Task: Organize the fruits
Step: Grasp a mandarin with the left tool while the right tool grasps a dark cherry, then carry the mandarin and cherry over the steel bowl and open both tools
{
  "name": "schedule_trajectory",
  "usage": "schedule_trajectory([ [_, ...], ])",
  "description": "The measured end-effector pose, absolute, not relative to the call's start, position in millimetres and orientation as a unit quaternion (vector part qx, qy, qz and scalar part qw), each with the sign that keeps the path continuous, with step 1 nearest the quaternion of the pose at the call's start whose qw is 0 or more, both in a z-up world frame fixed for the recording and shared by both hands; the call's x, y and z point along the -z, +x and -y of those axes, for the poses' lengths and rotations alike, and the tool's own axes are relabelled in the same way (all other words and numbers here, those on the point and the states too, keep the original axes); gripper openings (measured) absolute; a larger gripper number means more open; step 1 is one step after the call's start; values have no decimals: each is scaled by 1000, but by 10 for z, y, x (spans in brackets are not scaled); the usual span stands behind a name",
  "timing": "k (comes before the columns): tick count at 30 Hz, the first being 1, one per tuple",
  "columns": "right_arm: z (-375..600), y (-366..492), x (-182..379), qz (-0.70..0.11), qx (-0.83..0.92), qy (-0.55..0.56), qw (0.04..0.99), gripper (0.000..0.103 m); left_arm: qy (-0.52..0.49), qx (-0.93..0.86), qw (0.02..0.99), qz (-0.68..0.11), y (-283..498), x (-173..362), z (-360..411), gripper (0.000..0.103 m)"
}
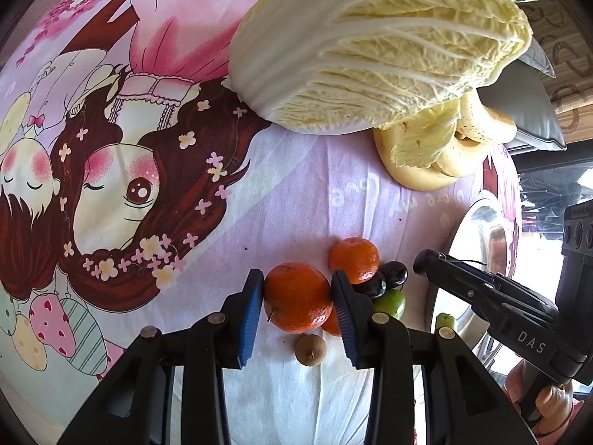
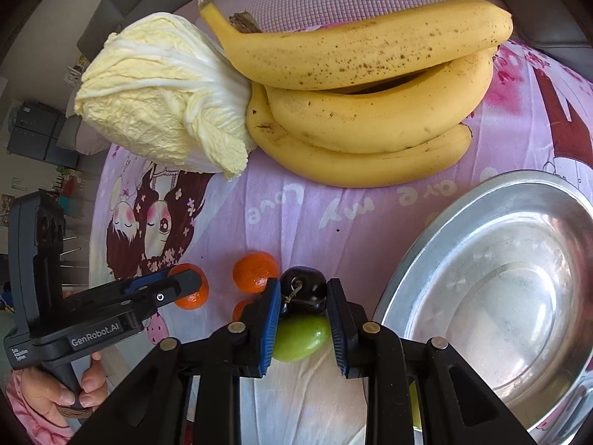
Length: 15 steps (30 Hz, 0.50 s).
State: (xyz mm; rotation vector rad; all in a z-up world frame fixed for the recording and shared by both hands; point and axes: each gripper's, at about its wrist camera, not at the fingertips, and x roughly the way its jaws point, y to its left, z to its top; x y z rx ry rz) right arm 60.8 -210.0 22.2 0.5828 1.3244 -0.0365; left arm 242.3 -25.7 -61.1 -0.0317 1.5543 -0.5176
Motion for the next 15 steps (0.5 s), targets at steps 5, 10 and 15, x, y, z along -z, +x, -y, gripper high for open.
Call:
schedule_trajectory([
  [5, 2197, 484, -322, -603, 19, 268, 751, 27, -10, 231, 684, -692, 2354, 506, 382, 39],
  [10, 2372, 340, -418, -594, 28, 277, 754, 27, -4, 237, 681, -692, 2271, 451, 586, 39],
  [15, 2611, 156, -488, -588, 48, 285, 755, 27, 13, 253, 681, -687, 2156, 396, 899, 39],
])
